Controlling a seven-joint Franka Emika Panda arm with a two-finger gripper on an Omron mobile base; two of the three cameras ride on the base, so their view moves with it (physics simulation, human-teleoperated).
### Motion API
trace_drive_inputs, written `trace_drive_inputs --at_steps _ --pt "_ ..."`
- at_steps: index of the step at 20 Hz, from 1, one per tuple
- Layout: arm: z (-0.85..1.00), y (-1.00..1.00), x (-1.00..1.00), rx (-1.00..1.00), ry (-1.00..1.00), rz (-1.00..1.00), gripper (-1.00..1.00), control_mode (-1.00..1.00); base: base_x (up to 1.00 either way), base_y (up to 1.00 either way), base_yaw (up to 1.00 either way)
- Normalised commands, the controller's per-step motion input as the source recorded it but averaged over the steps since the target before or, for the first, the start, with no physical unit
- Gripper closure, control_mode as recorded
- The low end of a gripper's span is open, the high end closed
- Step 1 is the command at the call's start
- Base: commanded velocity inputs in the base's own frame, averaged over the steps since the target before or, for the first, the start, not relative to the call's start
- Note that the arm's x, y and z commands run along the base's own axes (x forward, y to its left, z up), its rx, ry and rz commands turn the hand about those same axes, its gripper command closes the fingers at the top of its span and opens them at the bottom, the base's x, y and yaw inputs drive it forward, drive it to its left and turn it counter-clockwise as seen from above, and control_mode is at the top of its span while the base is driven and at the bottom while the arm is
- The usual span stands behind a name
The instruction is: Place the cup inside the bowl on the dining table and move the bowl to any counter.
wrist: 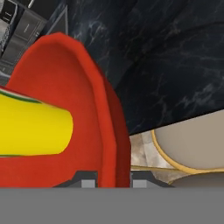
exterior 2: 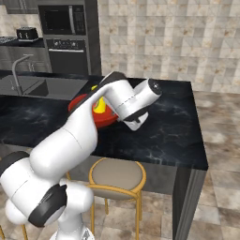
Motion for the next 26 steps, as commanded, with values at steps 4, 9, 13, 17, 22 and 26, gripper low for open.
trace_drive_inputs --at_steps 4,9,13,17,22,26 --pt "0.00 0.00 0.00 0.00 0.00 0.00 1.00 -1.00 0.00 0.00 0.00" --pt "0.00 0.00 0.00 0.00 0.00 0.00 1.00 -1.00 0.00 0.00 0.00" --pt "0.00 0.00 0.00 0.00 0.00 0.00 1.00 1.00 -0.07 0.01 0.00" --pt "0.00 0.00 0.00 0.00 0.00 0.00 1.00 1.00 -0.26 0.68 0.00" --pt "0.00 0.00 0.00 0.00 0.00 0.00 1.00 1.00 -0.25 0.96 0.00" --pt "0.00 0.00 0.00 0.00 0.00 0.00 1.00 1.00 -0.16 1.00 0.00"
